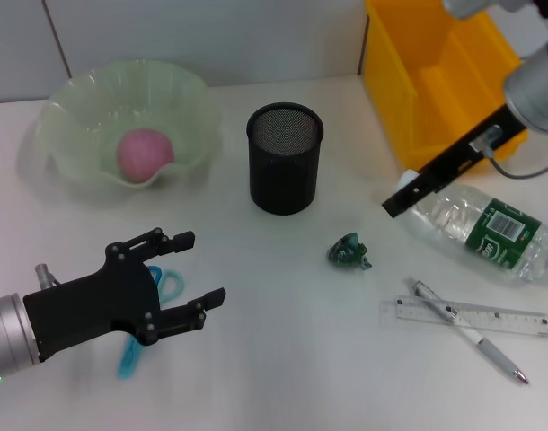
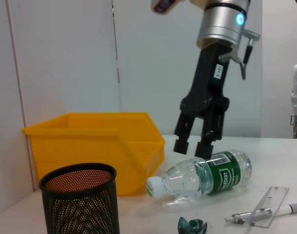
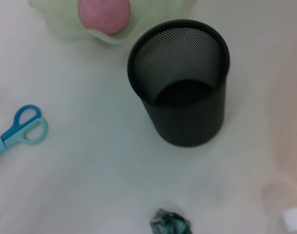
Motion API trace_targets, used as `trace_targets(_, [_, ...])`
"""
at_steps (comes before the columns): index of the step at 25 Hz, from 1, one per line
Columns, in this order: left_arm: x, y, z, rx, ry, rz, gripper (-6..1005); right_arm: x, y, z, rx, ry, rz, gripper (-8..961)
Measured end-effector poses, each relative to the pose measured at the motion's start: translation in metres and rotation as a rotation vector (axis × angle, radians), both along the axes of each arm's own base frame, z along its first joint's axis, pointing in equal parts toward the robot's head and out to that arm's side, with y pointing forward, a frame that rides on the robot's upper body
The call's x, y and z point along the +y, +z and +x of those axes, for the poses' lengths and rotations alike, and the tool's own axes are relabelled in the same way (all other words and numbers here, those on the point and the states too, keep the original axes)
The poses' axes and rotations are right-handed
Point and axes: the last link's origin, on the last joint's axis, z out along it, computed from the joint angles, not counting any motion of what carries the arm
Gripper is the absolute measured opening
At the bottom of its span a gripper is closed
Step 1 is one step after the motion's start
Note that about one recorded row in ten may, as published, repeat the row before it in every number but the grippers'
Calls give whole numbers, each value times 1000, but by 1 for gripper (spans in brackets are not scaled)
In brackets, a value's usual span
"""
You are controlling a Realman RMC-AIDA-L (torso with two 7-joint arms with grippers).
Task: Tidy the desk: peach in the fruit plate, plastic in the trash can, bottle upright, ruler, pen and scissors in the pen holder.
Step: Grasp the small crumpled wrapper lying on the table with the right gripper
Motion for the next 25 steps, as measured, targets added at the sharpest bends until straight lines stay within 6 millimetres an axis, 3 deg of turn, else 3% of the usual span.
trace_targets(4, [0, 0, 0, 1, -1, 1, 792, 5, -22, -10, -10, 25, -28, 756])
trace_targets(9, [0, 0, 0, 2, -3, 0, 791, 6, -51, -7, -44, 39, -60, 754])
trace_targets(25, [-3, -1, -3, 2, 7, 2, 787, 9, -89, 1, -60, 15, -93, 747])
